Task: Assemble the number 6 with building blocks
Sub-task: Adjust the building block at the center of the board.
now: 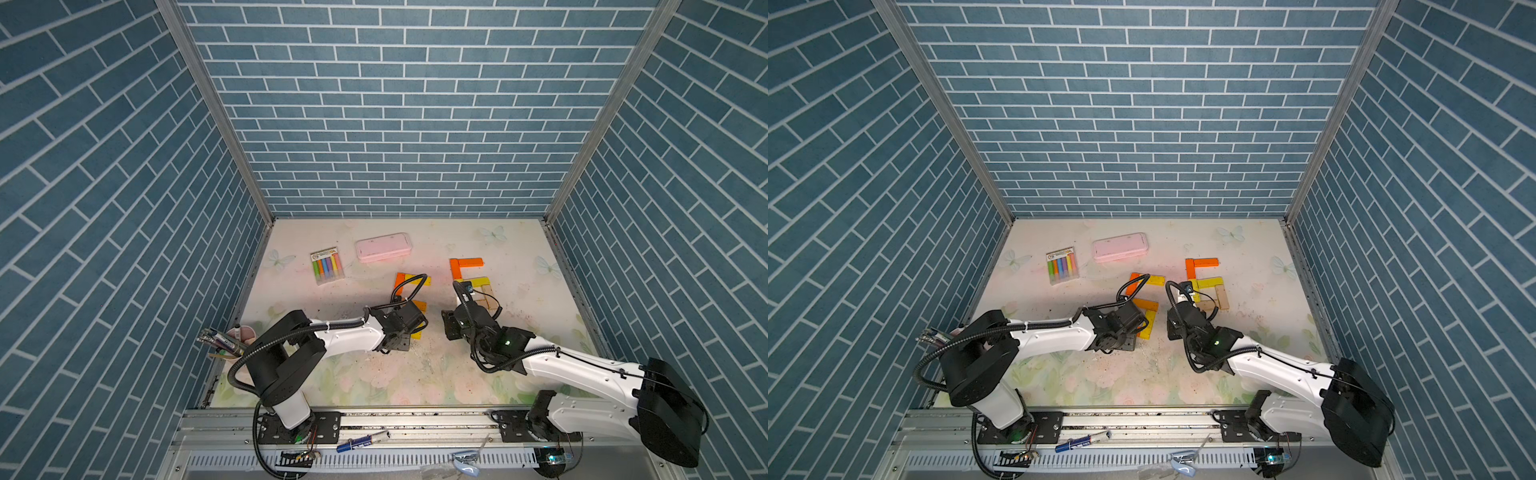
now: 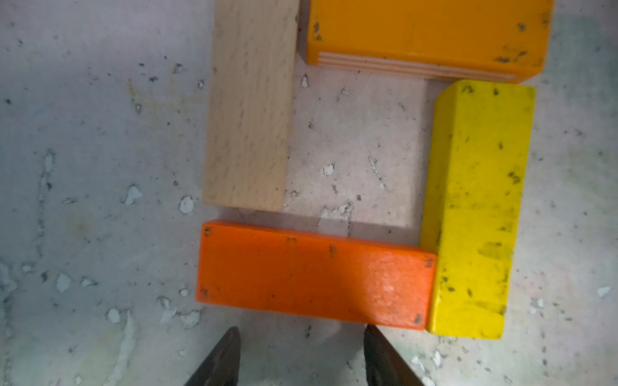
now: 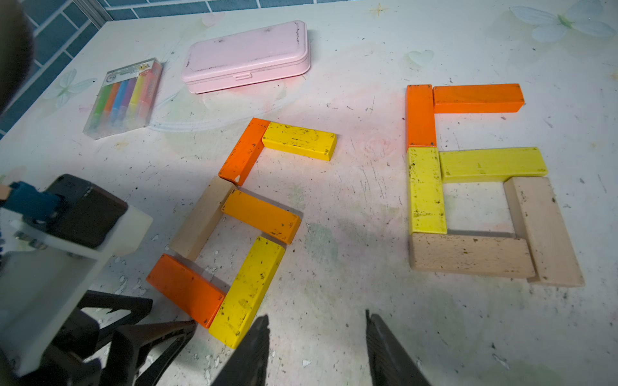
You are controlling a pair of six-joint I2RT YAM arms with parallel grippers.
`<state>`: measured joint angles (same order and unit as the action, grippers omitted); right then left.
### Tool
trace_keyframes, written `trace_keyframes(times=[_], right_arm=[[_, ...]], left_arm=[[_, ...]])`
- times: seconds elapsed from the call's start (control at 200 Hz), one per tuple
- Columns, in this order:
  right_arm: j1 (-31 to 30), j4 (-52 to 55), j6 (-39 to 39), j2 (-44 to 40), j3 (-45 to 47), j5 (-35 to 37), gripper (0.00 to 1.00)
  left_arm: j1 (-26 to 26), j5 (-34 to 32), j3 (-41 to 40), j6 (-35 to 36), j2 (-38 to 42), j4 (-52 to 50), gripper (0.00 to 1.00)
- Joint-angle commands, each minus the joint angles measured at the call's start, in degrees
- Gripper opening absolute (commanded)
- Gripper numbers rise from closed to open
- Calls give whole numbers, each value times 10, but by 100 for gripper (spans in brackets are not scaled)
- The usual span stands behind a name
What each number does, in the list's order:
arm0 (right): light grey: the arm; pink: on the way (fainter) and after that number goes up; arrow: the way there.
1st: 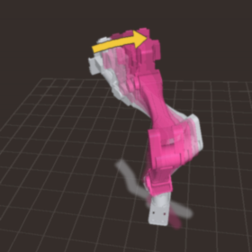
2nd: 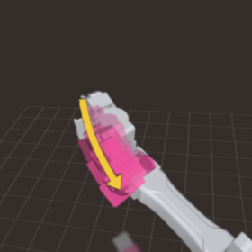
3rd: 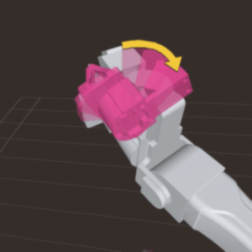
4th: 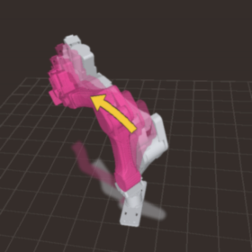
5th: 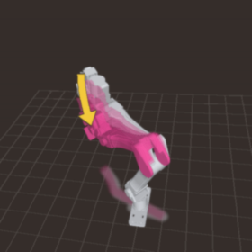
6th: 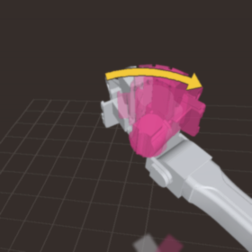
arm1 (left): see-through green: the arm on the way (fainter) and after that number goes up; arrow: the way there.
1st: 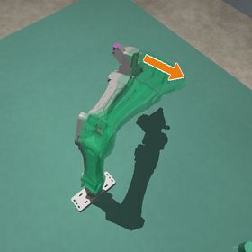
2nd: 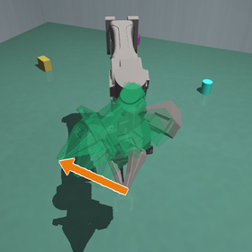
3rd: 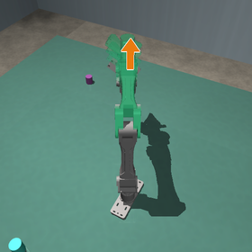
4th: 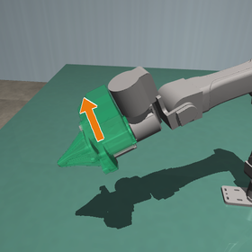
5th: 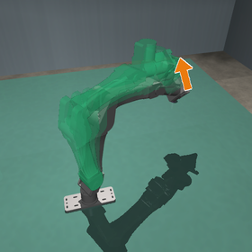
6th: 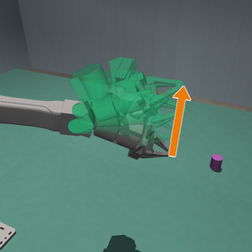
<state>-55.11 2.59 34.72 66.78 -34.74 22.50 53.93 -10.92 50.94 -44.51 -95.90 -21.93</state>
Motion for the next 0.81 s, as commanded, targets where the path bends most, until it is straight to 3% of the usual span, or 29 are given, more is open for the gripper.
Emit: trace_keyframes(times=[0.0, 0.8], right_arm=[[1, 15, 20, -3, 4, 13, 48], [1, 20, 16, -7, 0, 12, 48]], left_arm=[[2, 9, -3, -6, -20, -10, 59], [0, 11, 9, 21, -25, -13, 59]])
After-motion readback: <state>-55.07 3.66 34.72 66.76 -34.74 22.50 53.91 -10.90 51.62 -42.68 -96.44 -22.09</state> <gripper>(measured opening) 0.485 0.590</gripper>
